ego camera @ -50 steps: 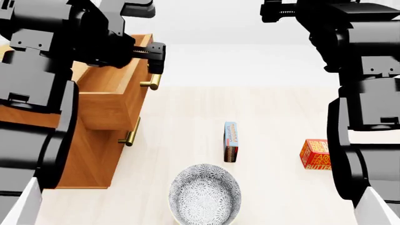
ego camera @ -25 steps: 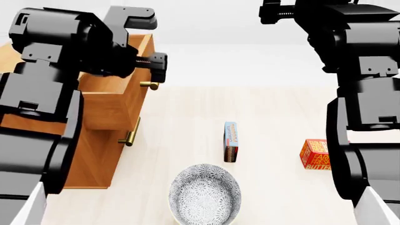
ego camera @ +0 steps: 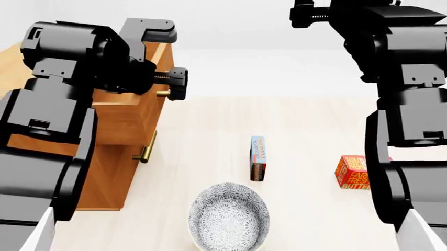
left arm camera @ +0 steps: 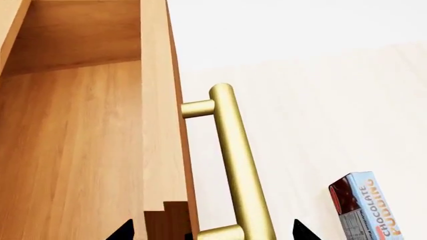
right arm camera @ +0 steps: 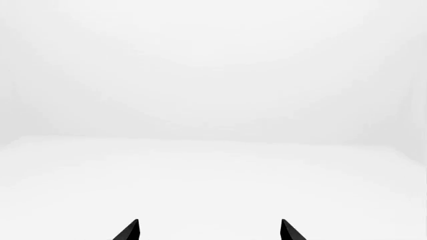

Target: Put the chocolate pudding in the top drawer of the cabinet and close it.

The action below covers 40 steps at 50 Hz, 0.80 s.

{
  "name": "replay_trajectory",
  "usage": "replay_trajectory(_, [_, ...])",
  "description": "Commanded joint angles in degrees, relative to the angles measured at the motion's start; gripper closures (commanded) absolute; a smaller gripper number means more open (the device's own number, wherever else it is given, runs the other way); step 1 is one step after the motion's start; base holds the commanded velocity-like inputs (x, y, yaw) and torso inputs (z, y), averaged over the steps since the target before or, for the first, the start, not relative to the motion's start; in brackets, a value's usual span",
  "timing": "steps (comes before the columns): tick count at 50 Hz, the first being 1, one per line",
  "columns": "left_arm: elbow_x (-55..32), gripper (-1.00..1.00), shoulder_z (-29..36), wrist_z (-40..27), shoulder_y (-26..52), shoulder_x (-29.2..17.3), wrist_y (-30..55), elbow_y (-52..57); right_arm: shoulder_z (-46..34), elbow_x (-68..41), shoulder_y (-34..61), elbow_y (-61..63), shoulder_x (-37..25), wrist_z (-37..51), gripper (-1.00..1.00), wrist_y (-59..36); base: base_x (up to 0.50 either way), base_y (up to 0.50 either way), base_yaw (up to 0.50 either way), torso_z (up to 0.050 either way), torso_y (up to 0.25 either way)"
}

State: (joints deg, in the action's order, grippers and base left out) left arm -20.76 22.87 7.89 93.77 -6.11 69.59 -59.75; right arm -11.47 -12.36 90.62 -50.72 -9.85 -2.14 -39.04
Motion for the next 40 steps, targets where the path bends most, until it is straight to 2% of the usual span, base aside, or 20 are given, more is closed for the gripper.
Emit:
replay_trajectory(1, [-0.2, -1.0, 0.2, -0.2, -1.3, -0.1, -0.2, 0.2, 0.0, -0.3, -0.5, 1.1, -0.4, 0.2, -1.0, -0.7, 0.0, 0.0, 0.0, 0.0, 0.0])
replay_trajectory(12, [-1.3, -1.0, -0.4, -0.9, -2.8, 0.1, 1.3, 3.1, 0.0, -0.7, -1.1, 2.5, -0.6, 0.4, -1.0, -1.5, 0.0, 0.0, 0.0, 0.0, 0.0])
replay_trajectory(26, [-4.6, -1.0, -1.1, -2.7, -5.2, 3.0, 7.4, 13.1, -0.1, -0.9, -1.2, 2.7, -0.7, 0.7, -1.0, -1.7, 0.0, 0.0, 0.0, 0.0, 0.0])
replay_trajectory(31, [-6.5, -1.0, -1.3, -3.6, -6.0, 4.4, 10.3, 17.7, -0.1, -1.0, -1.0, 3.0, -0.9, 0.7, -1.0, -2.0, 0.0, 0.0, 0.0, 0.0, 0.0])
replay_trajectory(40, [-12.6, -1.0, 1.0, -7.0, -6.3, 6.0, 10.5, 18.9, 0.2, -1.4, -1.7, 5.0, -1.9, 1.0, -1.0, -3.3, 0.0, 0.0, 0.0, 0.0, 0.0])
